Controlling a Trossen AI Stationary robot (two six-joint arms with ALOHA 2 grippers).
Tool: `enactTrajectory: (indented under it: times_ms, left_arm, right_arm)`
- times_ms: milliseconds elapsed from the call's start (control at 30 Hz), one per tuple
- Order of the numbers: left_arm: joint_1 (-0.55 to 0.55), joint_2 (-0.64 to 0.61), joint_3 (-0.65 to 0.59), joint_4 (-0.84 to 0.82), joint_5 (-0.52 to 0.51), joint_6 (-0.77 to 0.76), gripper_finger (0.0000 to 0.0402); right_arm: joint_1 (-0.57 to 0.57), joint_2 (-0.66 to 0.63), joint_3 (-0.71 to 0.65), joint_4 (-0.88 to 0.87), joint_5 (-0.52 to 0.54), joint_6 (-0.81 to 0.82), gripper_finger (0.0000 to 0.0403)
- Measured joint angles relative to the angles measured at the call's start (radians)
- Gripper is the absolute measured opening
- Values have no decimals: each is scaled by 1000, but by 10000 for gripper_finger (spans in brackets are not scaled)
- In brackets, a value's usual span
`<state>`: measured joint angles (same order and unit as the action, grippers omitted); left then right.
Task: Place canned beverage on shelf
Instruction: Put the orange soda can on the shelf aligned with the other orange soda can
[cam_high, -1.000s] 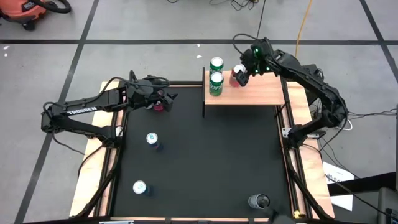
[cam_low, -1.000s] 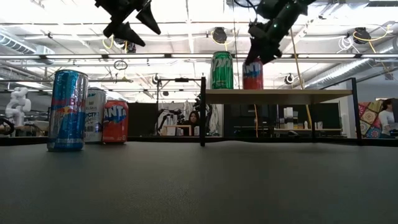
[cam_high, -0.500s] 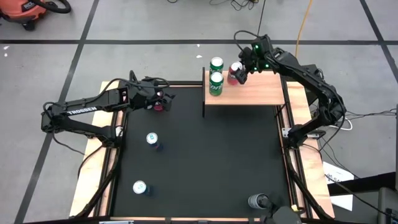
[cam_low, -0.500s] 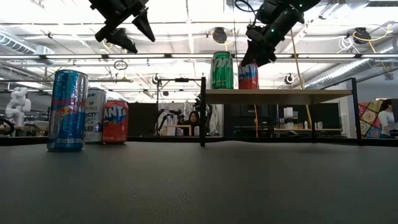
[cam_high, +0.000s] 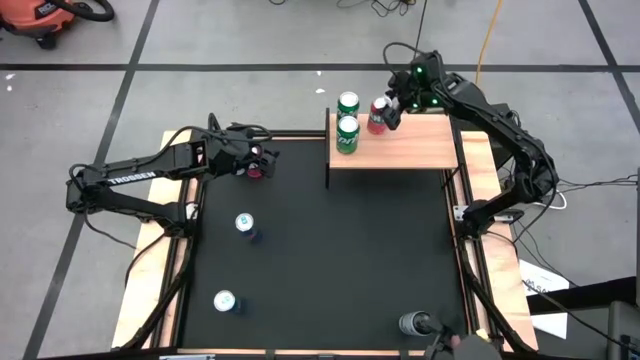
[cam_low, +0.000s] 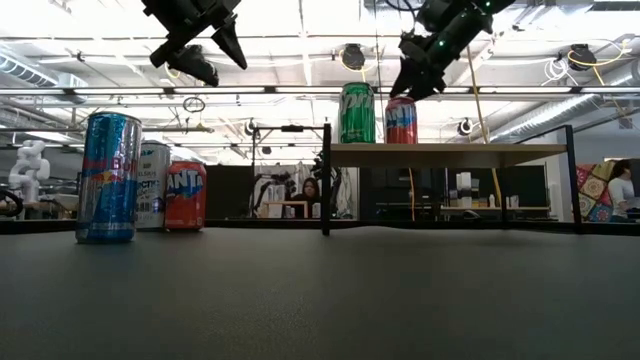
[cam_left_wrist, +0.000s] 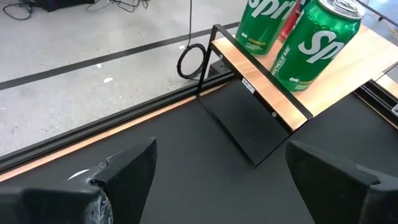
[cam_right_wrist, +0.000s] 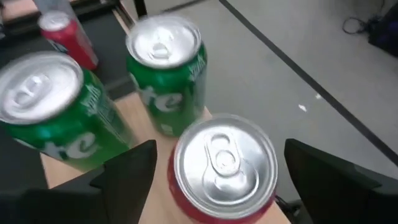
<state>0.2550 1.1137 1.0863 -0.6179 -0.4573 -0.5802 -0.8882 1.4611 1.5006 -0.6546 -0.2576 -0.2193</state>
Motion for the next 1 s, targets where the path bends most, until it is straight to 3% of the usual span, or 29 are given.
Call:
enactTrajectory:
  times_ms: [333,633,767,1000]
  left_arm:
    - [0,-3,0,-95,-23,-44,349]
    - [0,-33,0,-238,-30,-66,349]
    - [0,-73,0,-261,-66,-7,349]
    - [15,-175,-27,-246,-55,106,349]
  right_arm:
    - [-9,-41,26,6,-31,41,339]
    - [1,-131,28,141,-31,193,325]
    - [53,-155,29,141,-19,244,319]
    - [231,-184,29,171,139,336,300]
